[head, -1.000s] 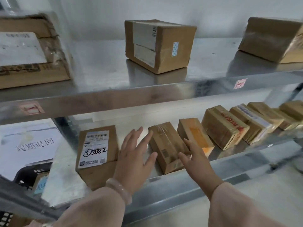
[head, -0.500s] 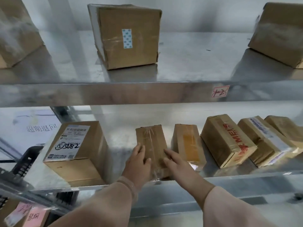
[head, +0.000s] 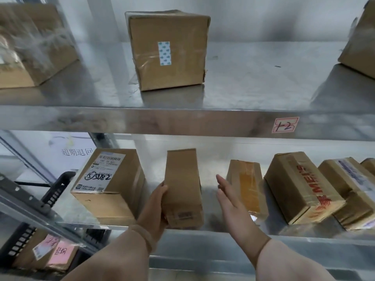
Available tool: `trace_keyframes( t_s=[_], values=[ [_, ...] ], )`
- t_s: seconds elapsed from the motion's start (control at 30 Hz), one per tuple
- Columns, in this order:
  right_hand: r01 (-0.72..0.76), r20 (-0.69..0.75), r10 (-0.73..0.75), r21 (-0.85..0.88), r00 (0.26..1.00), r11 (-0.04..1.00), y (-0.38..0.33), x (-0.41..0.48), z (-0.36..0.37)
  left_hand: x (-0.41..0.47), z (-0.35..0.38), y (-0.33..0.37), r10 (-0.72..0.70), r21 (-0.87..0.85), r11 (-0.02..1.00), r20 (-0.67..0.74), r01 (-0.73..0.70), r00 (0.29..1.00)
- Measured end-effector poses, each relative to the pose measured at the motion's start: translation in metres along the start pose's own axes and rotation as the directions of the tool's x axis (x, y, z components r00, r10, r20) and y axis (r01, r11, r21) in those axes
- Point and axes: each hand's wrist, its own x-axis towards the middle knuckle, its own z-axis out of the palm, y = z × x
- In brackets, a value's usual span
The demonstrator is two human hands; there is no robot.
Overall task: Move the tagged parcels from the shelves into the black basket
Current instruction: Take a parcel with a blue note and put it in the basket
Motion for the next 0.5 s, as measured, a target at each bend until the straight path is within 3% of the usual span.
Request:
trace_keyframes(
  t_s=[0.1, 0.17, 0.2, 0.27, 0.37, 0.5],
  values=[
    [-0.103, 0.143, 0.082, 0.144, 0.986, 0.984, -0.007, -0.001, 0.001, -0.004, -0.001, -0.009, -0.114, -0.315, 0.937, 0.126, 0.149, 0.985],
    [-0.154, 0.241, 0.102, 0.209, 0.965, 0.966, -0.011, -0.004, 0.001, -0.008, 0.005, -0.009, -0.135, -0.38, 0.906, 0.153, 0.184, 0.979],
    [-0.16, 0.247, 0.105, 0.217, 0.963, 0.963, -0.011, -0.004, 0.002, -0.008, 0.007, -0.01, -0.118, -0.358, 0.921, 0.123, 0.155, 0.985],
    [-0.144, 0.212, 0.093, 0.237, 0.973, 0.961, -0.009, -0.004, 0.0, -0.008, 0.009, -0.009, -0.007, -0.123, 0.992, 0.031, 0.011, 1.0],
    [-0.077, 0.165, 0.052, 0.15, 0.985, 0.986, -0.001, 0.0, -0.002, -0.016, 0.017, 0.003, 0.178, 0.248, 0.955, -0.05, -0.16, 0.983],
    [0.022, 0.144, -0.019, -0.024, 0.989, 0.999, 0.003, -0.001, 0.003, -0.026, 0.021, 0.006, 0.232, 0.33, 0.915, 0.045, -0.234, 0.972]
  ],
)
